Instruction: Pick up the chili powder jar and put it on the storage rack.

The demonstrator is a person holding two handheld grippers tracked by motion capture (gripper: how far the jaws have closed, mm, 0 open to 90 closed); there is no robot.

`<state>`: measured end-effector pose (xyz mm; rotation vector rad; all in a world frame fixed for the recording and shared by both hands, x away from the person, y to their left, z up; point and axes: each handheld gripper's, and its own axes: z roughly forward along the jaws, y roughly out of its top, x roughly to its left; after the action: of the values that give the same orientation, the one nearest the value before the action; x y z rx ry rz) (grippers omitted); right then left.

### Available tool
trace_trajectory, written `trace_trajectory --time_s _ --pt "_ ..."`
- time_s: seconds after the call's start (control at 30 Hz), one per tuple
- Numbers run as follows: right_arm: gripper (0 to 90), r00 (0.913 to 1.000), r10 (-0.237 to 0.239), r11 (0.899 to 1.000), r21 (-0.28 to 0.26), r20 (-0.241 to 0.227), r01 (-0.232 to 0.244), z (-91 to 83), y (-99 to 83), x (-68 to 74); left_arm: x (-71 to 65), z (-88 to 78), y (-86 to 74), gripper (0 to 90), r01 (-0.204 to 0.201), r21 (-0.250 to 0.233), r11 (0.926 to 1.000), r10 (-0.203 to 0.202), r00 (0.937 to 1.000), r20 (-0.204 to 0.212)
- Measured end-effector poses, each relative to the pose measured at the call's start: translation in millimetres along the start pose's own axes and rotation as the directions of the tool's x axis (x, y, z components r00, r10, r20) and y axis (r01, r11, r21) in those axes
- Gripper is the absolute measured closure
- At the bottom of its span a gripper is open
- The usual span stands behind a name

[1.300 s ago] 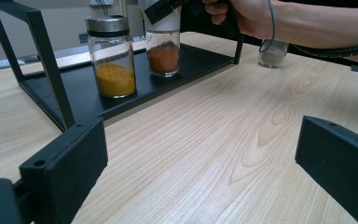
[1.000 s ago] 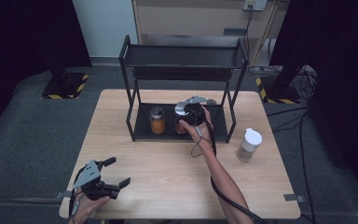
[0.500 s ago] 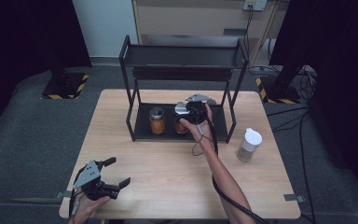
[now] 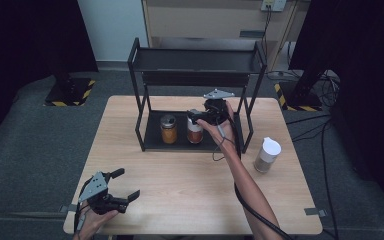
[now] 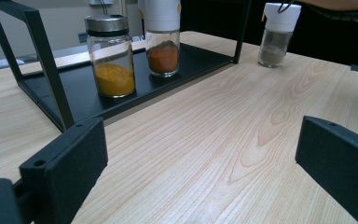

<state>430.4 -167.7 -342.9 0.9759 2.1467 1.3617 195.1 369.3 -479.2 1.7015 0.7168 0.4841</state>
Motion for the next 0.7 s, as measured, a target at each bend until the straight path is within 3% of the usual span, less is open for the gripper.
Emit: trace_trajectory --time_s 0.37,0.7 --pt "6.3 0.9962 -0.075 0.996 -0.058 -0.044 0.073 -33.8 21.6 11.7 0.3 -0.4 0.1 1.3 -0.001 0.0 1.0 0.001 1.0 0.002" --pt "6.2 0.9875 -0.139 0.985 -0.117 -0.075 0.13 -80.7 32.6 24.6 0.4 -0.4 0.3 1.3 -0.001 0.0 1.0 0.001 1.0 0.004"
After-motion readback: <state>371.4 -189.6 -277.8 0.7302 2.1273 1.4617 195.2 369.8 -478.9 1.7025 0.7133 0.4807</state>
